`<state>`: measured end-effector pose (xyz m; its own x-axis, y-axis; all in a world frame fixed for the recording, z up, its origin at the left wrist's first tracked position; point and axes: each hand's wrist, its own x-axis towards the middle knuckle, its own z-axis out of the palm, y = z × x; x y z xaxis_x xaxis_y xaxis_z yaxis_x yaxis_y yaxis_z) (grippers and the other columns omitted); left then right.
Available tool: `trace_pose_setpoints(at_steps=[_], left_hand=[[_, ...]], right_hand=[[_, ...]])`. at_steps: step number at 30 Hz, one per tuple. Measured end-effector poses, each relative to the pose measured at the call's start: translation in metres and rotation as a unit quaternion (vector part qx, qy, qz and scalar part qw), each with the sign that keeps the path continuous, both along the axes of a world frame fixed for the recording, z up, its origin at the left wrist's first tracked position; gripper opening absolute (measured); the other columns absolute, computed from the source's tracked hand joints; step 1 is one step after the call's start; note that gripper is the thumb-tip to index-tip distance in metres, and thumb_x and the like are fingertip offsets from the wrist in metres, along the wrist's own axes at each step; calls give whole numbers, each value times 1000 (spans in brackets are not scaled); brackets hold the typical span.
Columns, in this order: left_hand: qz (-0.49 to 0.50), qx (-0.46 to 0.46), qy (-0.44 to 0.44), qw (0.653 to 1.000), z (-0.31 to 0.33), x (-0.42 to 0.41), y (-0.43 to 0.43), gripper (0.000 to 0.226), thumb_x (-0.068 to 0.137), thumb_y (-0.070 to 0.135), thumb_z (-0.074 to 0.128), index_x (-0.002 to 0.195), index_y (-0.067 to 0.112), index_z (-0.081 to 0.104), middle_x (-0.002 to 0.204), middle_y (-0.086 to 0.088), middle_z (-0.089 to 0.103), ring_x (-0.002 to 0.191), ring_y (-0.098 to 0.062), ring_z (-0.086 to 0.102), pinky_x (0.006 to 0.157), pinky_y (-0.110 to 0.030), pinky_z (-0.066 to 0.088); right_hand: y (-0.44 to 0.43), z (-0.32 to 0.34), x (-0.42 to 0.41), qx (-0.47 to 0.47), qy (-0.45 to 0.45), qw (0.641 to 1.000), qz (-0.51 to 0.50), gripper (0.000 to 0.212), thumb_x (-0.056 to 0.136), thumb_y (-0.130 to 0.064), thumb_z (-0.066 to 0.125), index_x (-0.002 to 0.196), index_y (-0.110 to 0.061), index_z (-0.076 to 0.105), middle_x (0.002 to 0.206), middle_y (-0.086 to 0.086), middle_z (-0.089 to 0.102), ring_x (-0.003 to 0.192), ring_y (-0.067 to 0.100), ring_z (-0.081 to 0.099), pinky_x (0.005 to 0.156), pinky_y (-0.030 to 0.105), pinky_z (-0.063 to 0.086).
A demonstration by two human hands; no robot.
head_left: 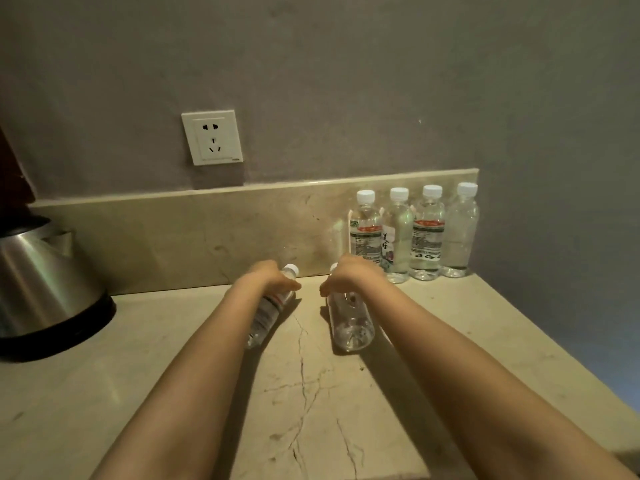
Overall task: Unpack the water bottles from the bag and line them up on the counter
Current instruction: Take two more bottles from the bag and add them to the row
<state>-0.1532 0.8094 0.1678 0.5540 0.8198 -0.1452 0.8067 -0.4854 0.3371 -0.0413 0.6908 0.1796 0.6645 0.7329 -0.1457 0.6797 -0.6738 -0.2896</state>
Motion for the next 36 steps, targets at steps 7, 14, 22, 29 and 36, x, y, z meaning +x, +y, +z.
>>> trace_pose_setpoints(at_steps=[7,14,22,29,36], left_hand=[[-54,13,-165,985,30,-10,-4,57,77,41,71,124,14,51,119,-9,59,100,-24,60,84,-35,51],[2,105,-408,907,30,-4,-9,52,76,32,75,115,14,46,119,-7,58,105,-22,55,82,-31,42],[-52,16,-402,914,17,3,-4,67,78,31,74,134,24,37,133,-4,54,117,-22,54,95,-40,47],[-21,4,-369,929,3,0,-7,61,78,29,74,130,18,44,123,-3,60,112,-21,59,95,-39,49],[-29,-72,-253,964,-14,-10,-4,39,79,26,75,114,14,62,115,-7,67,104,-23,64,95,-39,52]], right_hand=[[-13,27,-4,125,-31,991,48,58,76,-38,75,122,-13,49,105,2,57,92,18,59,72,28,51],[-2,23,9,403,-54,913,32,70,75,-35,76,130,-17,38,132,0,42,98,14,48,79,30,44],[3,-1,21,342,-39,938,48,86,82,-42,71,149,-18,24,153,0,32,137,21,38,108,38,37],[-3,-12,17,271,-180,945,4,93,84,-57,60,148,-13,7,135,11,50,103,30,61,83,43,54],[-11,-32,25,150,-92,984,-33,75,71,-66,68,119,-14,43,98,3,64,90,24,63,72,36,53]])
